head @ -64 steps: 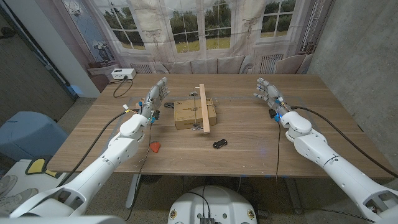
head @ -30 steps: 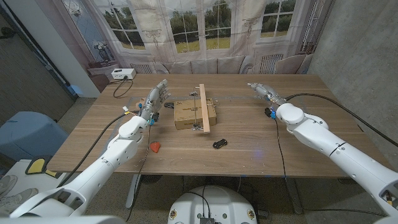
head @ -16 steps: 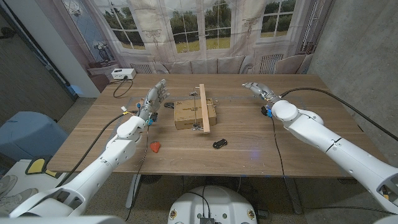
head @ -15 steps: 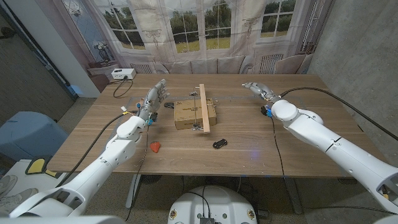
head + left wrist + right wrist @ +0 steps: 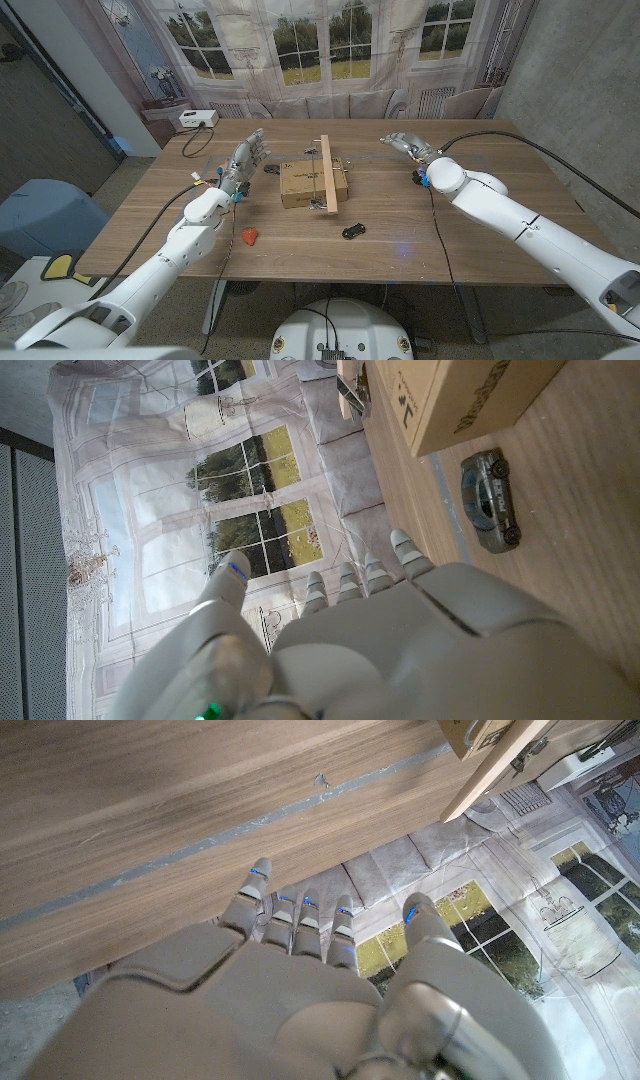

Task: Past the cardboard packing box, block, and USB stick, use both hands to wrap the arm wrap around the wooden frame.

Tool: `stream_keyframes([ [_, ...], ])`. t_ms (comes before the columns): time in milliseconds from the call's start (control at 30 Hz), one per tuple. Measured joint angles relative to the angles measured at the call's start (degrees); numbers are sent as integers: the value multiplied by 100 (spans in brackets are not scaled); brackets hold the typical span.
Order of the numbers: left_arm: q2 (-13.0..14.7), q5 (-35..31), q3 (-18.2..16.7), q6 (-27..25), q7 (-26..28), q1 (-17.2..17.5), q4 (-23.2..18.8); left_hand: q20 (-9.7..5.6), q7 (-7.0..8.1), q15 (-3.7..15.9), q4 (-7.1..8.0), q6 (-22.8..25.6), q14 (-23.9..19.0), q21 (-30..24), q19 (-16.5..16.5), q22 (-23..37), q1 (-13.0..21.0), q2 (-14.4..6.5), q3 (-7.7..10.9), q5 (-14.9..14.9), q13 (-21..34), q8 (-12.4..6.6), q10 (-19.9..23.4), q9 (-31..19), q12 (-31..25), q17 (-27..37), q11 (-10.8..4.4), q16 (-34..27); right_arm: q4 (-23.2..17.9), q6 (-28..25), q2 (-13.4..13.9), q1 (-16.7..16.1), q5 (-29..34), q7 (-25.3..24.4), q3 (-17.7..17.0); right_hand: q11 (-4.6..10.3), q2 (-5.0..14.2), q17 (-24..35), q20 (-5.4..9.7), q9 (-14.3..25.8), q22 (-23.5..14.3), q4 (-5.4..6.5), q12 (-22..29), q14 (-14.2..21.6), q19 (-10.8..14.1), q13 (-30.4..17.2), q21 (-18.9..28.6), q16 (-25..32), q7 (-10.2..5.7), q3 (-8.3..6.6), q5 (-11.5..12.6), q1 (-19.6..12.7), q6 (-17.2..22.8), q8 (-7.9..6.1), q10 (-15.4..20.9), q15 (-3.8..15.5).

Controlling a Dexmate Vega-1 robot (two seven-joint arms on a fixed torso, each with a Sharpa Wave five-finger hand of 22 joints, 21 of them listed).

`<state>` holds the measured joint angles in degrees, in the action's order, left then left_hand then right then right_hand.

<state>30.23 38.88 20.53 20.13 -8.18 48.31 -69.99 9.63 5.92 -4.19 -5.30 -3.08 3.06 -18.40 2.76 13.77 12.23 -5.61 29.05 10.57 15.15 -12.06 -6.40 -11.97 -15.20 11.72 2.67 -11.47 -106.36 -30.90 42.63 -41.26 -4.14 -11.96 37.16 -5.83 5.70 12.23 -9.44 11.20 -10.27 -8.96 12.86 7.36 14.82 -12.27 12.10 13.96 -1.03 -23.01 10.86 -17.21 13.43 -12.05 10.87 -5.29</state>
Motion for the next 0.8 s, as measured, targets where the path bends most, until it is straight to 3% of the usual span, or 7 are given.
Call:
stream_keyframes([
  [533,-52,55,-3,126,-274,-161,329,29,21,0,0,22,0,0,-30,-20,-30,-30,0,-24,1,0,30,54,0,1,30,0,-429,-961,-100,272,788,19,562,133,35,1,21,0,0,-23,0,132,125,0,0,0,6,-23,0,-130,149,0,72,133],
  [800,-18,38,-39,179,-244,-143,326,-4,0,30,25,44,30,0,4,-19,-91,-30,-25,-24,-15,20,30,53,0,-27,30,0,-557,-1430,-170,500,1213,198,916,167,-35,-26,-17,1,1,-23,46,321,221,-1,35,67,28,-23,0,-197,385,-68,269,235],
])
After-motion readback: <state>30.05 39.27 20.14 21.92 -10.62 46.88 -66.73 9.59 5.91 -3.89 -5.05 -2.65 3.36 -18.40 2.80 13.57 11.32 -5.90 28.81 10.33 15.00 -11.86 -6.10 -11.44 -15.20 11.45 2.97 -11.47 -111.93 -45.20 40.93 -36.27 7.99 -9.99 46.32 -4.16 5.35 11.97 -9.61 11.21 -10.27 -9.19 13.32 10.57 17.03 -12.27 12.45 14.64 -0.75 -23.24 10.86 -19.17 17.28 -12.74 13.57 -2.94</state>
